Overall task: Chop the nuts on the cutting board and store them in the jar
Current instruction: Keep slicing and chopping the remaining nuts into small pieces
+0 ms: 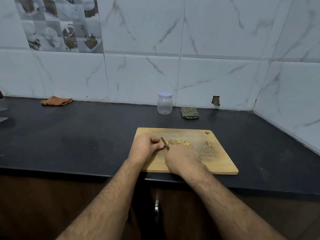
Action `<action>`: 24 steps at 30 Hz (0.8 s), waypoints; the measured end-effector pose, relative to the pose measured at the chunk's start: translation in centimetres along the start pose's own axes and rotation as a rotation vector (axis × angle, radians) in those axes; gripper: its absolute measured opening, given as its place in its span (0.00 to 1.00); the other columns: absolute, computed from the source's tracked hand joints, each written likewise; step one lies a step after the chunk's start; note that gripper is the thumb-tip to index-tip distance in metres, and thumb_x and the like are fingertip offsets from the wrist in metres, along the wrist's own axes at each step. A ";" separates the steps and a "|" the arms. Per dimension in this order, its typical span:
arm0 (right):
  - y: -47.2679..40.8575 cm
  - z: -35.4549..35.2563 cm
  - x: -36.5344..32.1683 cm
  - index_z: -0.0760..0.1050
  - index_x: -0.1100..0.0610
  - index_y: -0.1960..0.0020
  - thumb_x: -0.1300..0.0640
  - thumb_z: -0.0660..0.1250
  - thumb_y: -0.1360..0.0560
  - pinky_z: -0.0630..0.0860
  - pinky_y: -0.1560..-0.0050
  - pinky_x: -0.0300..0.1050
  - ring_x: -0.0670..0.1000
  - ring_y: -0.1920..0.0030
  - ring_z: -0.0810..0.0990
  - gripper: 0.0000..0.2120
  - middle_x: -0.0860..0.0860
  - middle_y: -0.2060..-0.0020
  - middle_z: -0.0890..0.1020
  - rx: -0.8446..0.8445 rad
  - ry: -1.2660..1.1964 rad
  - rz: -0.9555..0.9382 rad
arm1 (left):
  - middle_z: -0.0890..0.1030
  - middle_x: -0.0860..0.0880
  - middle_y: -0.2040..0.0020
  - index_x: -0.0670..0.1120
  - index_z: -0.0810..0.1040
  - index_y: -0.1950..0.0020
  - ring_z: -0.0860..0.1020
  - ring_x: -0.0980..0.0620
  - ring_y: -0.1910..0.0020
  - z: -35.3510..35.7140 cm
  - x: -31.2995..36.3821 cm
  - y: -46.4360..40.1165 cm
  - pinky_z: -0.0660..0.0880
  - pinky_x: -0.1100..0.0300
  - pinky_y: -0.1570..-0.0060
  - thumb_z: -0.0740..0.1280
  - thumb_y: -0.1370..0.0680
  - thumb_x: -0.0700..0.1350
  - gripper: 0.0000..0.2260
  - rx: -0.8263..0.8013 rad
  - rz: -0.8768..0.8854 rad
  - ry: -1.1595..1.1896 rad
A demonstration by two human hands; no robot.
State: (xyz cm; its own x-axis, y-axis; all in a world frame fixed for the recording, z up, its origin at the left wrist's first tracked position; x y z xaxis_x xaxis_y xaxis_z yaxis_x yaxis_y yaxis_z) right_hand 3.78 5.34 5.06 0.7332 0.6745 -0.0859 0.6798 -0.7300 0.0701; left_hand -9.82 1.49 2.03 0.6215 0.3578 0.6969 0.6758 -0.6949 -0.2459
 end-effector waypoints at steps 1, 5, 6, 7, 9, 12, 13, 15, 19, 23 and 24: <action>0.0 0.0 0.0 0.75 0.57 0.35 0.58 0.56 0.18 0.73 0.47 0.48 0.55 0.40 0.78 0.15 0.54 0.39 0.79 0.004 0.000 0.000 | 0.85 0.48 0.57 0.47 0.86 0.54 0.81 0.49 0.53 0.0 0.0 0.0 0.76 0.50 0.49 0.74 0.26 0.50 0.07 0.004 0.001 -0.006; 0.0 0.0 -0.3 0.75 0.57 0.35 0.59 0.57 0.18 0.73 0.49 0.48 0.55 0.40 0.78 0.15 0.54 0.39 0.79 0.013 0.008 -0.005 | 0.85 0.52 0.57 0.49 0.86 0.52 0.81 0.53 0.54 -0.1 0.0 0.0 0.76 0.53 0.50 0.74 0.26 0.50 0.07 0.009 0.005 -0.007; 0.1 0.1 -0.3 0.75 0.57 0.35 0.59 0.57 0.18 0.73 0.48 0.48 0.55 0.40 0.78 0.15 0.54 0.38 0.79 0.010 0.010 -0.004 | 0.85 0.52 0.57 0.49 0.87 0.52 0.80 0.54 0.54 -0.1 0.1 0.1 0.77 0.53 0.50 0.74 0.26 0.50 0.07 0.009 0.009 -0.009; 0.1 0.1 -0.4 0.75 0.57 0.34 0.59 0.58 0.19 0.73 0.47 0.48 0.55 0.39 0.77 0.15 0.54 0.37 0.78 0.004 0.015 -0.001 | 0.85 0.52 0.58 0.49 0.86 0.53 0.81 0.54 0.55 -0.1 0.2 0.1 0.76 0.52 0.50 0.74 0.26 0.50 0.07 0.009 0.011 -0.014; 0.0 0.2 -0.5 0.74 0.57 0.33 0.60 0.59 0.19 0.73 0.45 0.49 0.55 0.38 0.77 0.15 0.54 0.36 0.78 -0.005 0.027 0.001 | 0.85 0.51 0.58 0.48 0.86 0.53 0.81 0.53 0.55 -0.2 0.3 0.2 0.76 0.52 0.50 0.74 0.26 0.50 0.06 0.010 0.010 -0.018; -0.2 0.2 -0.7 0.73 0.57 0.32 0.59 0.59 0.19 0.73 0.46 0.49 0.54 0.38 0.76 0.16 0.54 0.36 0.77 -0.006 0.031 -0.017 | 0.85 0.54 0.59 0.50 0.86 0.55 0.80 0.55 0.55 -0.3 0.4 0.2 0.77 0.53 0.50 0.74 0.26 0.49 0.04 0.008 0.016 -0.005; -0.3 0.2 -0.6 0.73 0.57 0.33 0.58 0.58 0.19 0.73 0.47 0.48 0.54 0.38 0.77 0.16 0.54 0.36 0.78 -0.006 0.026 -0.022 | 0.85 0.54 0.58 0.50 0.86 0.55 0.80 0.55 0.54 -0.3 0.4 0.2 0.77 0.53 0.50 0.74 0.26 0.49 0.04 0.007 0.019 -0.001; -0.5 0.1 -0.5 0.74 0.56 0.34 0.57 0.58 0.18 0.72 0.49 0.48 0.54 0.40 0.77 0.15 0.53 0.38 0.79 -0.007 0.014 -0.031 | 0.85 0.53 0.57 0.51 0.87 0.54 0.80 0.55 0.54 -0.3 0.5 0.3 0.77 0.54 0.50 0.74 0.25 0.49 0.04 0.005 0.016 -0.004; -0.8 0.0 -0.4 0.74 0.56 0.33 0.56 0.56 0.17 0.73 0.47 0.49 0.54 0.39 0.77 0.15 0.53 0.37 0.78 -0.007 0.007 -0.038 | 0.85 0.53 0.54 0.52 0.86 0.52 0.80 0.55 0.52 -0.3 0.5 0.2 0.76 0.55 0.48 0.74 0.25 0.49 0.04 0.001 0.016 -0.010; -1.3 0.2 -0.8 0.72 0.56 0.31 0.56 0.56 0.17 0.73 0.47 0.48 0.55 0.37 0.76 0.16 0.54 0.35 0.77 -0.011 -0.002 -0.045 | 0.85 0.54 0.51 0.50 0.86 0.48 0.79 0.57 0.51 -0.4 0.7 0.2 0.74 0.60 0.48 0.74 0.26 0.46 0.07 0.006 0.025 0.020; -1.4 0.2 -0.9 0.71 0.57 0.30 0.56 0.56 0.17 0.73 0.47 0.48 0.55 0.37 0.76 0.17 0.55 0.35 0.76 -0.017 -0.007 -0.044 | 0.85 0.53 0.50 0.49 0.86 0.48 0.79 0.57 0.51 -0.4 0.7 0.2 0.74 0.60 0.47 0.74 0.26 0.46 0.07 0.007 0.025 0.022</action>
State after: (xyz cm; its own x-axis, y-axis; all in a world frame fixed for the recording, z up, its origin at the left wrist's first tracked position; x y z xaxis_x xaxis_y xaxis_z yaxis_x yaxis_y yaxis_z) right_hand 2.16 5.71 4.86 0.7024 0.7053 -0.0962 0.7117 -0.6975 0.0829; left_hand -9.46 1.33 2.73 0.6292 0.3270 0.7051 0.6632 -0.6989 -0.2677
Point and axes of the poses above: each hand's wrist, its own y-axis away from the middle knuckle, its own z-axis out of the palm, x = y × z, the point moved 8 cm from there along -y, towards the middle knuckle
